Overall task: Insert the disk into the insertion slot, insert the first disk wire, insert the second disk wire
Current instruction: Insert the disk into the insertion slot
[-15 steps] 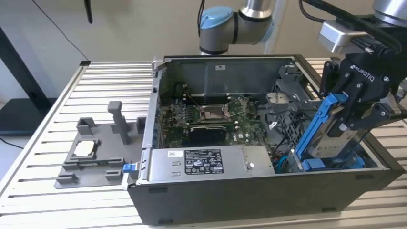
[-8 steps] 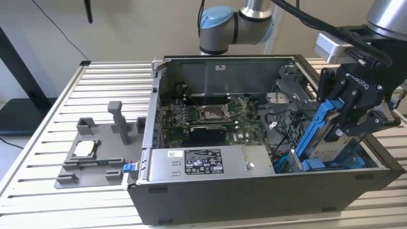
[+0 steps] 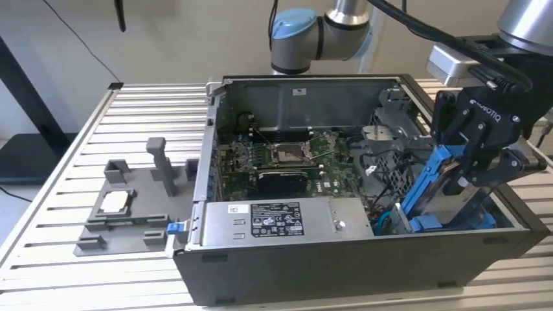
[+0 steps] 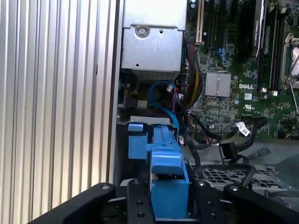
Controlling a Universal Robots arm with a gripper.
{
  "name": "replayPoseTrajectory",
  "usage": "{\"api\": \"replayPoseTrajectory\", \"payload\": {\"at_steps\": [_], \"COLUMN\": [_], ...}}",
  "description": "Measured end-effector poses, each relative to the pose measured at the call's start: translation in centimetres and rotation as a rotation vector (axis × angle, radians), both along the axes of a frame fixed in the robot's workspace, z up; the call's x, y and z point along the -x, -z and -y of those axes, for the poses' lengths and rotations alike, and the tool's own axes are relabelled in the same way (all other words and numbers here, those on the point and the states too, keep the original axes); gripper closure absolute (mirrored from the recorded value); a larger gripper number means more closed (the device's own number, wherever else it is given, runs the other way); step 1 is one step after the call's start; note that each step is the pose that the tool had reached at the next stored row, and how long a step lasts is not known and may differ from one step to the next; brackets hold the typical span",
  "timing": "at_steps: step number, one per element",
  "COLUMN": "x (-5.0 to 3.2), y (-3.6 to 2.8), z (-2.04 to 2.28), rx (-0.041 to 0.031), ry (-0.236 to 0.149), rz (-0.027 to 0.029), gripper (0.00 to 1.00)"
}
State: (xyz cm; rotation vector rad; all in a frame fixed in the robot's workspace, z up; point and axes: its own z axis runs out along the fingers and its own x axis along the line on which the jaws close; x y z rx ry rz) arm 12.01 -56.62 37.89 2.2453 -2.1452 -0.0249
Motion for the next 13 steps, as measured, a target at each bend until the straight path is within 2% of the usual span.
{"api": "replayPoseTrajectory", "payload": {"at_steps": [1,3,4,10,11,12,13], "x": [0.00,0.00,0.00,0.00,0.00,0.00,0.00], "y": [0.00,0.00,0.00,-0.01,-0.01,-0.01,-0.01], "z": [0.00,0.00,0.00,0.00,0.00,0.00,0.00], "rx": [-0.0001,0.0001,0.0001,0.0002,0.0002,0.0002,0.0002], "ry": [0.000,-0.001,-0.001,-0.002,-0.002,-0.002,-0.003], "rz": [0.0002,0.0005,0.0007,0.0016,0.0017,0.0019,0.0020], "gripper": [0.54,0.54,0.47,0.46,0.40,0.40,0.34]}}
